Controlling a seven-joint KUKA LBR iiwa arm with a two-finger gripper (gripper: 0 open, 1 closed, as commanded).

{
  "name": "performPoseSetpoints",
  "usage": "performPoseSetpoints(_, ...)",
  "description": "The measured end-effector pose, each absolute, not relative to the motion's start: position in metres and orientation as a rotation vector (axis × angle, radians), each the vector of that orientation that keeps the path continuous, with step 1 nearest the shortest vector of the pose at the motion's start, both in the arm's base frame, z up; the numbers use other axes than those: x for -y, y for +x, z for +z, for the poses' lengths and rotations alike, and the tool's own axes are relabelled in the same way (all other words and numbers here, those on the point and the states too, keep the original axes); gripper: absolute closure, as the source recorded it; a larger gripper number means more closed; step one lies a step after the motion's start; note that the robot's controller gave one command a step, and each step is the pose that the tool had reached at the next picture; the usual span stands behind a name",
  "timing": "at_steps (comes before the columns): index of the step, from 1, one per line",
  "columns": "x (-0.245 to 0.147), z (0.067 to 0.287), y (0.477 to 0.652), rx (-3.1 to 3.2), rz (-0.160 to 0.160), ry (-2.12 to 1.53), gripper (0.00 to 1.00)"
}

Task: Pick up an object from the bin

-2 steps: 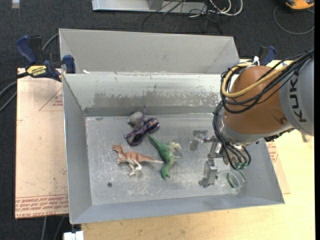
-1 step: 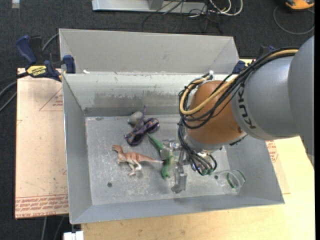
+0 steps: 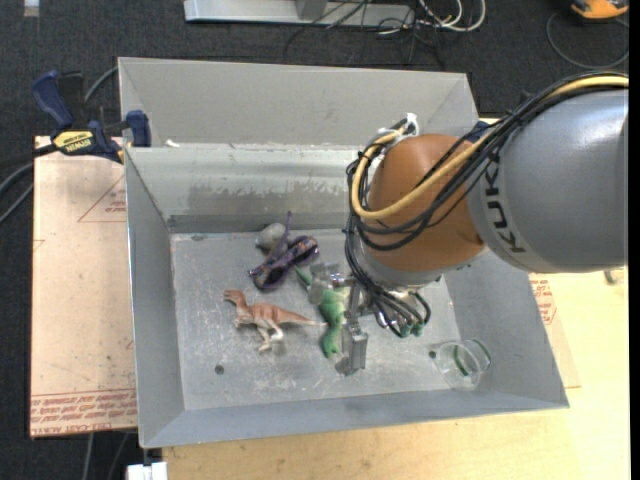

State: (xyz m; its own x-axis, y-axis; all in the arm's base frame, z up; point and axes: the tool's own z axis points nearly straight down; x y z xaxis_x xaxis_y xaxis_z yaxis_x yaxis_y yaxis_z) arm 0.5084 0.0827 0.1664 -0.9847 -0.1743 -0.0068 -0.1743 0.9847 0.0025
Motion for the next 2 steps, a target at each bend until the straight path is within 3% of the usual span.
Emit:
performPoseSetpoints(1, -0.062, 0.084, 0.551, -3.105, 0.008, -0.507, 0.0)
performPoseSetpoints(2, -0.074, 0.102, 0.567, -3.074, 0.006, -0.6, 1.0)
